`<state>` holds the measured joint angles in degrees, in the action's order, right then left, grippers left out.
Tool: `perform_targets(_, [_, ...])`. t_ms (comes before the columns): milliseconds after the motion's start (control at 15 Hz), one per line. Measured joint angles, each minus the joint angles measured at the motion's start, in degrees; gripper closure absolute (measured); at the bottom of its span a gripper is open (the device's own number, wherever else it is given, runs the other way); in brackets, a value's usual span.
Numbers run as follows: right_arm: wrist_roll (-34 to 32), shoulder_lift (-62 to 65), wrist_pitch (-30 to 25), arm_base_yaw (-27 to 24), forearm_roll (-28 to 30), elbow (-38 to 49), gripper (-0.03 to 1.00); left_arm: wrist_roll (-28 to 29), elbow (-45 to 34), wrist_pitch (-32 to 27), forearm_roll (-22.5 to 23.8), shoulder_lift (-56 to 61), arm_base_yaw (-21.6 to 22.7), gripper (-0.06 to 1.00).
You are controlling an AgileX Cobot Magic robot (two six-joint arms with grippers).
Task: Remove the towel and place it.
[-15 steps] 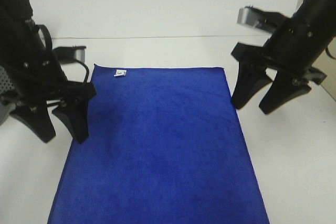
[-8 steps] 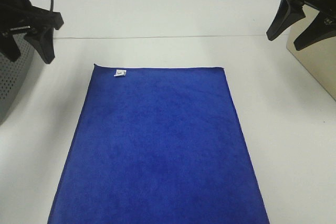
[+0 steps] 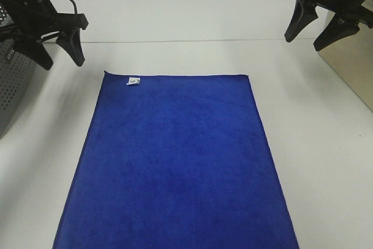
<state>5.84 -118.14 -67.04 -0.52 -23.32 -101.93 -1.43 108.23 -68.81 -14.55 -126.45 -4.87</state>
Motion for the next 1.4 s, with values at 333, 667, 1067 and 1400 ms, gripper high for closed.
perform_targets(333, [5.8,-7.0,2.6,0.0,-5.0,-1.5,0.32,-0.3,12.8,-0.1,-5.2,-11.2,0.0,0.30])
perform_targets(667, [7.0,-13.9,4.6,0.0,-6.1,-5.7,0.32,-0.6,19.8,-0.6,-7.2,-18.6,0.0,0.30])
perform_targets(1067, [10.1,-17.7,10.3,0.0,-9.7,-5.8,0.32,-2.2,19.9,0.7,-7.1,-20.7,0.0,0.30])
perform_targets(1400, [10.2,-21.0,11.7,0.0,-10.9,-5.9,0.32,-2.5,19.9,2.6,-7.0,-21.2,0.0,0.30])
